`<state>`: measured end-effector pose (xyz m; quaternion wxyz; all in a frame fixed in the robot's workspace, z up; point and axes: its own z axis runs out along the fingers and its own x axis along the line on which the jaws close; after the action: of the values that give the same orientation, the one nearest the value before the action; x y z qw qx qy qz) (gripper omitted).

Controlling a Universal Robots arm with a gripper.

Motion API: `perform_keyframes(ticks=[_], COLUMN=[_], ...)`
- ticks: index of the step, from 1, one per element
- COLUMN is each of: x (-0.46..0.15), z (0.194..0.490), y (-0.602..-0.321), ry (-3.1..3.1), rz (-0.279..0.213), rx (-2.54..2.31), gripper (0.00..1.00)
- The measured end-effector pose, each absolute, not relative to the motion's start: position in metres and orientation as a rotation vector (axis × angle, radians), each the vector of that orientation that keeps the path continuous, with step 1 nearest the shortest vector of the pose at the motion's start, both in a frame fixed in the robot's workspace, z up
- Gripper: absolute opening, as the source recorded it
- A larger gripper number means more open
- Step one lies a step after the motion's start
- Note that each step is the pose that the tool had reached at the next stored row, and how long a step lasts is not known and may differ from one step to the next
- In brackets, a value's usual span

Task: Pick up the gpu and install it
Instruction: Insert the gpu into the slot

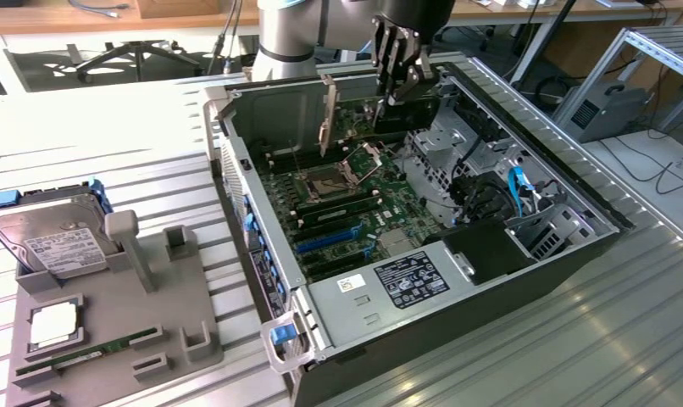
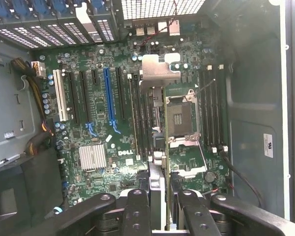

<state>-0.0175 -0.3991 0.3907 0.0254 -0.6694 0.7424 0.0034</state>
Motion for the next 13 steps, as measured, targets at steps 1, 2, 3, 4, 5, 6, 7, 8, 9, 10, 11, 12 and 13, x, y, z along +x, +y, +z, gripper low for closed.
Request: perform_keyframes(ticks=[1,2,3,4,5,6,7,8,9,10,11,12,13], x=[-0.0175,-0.0175,-0.0176,-0.0176,-0.0176,-0.0176,-0.0176,-0.0176,-0.0176,-0.0176,-0.0176,-0.0176,-0.0176], z=[0.3906,0.3906,0.3906,0.3905,0.3904,0.3903,0.3901,0.3901,0.3876,0.3851,0.3851,0.3851,0.3848], y=[-0.3993,-0.3995,-0.3997,-0.3999,-0.4001,-0.4004,-0.4009,-0.4011,-0.404,-0.4065,-0.4066,-0.4066,-0.407], ry=[2.295,2.295,2.295,2.295,2.295,2.295,2.295,2.295,2.295,2.295,2.295,2.295,2.295], rz=[0.01,0.01,0.01,0.01,0.01,0.01,0.01,0.01,0.01,0.01,0.01,0.01,0.01], rx=[-2.07,-2.07,-2.07,-2.07,-2.07,-2.07,-2.07,-2.07,-2.07,-2.07,-2.07,-2.07,-2.07], gripper=[0.27,0.27,0.27,0.27,0.27,0.27,0.27,0.27,0.27,0.27,0.27,0.27,0.27])
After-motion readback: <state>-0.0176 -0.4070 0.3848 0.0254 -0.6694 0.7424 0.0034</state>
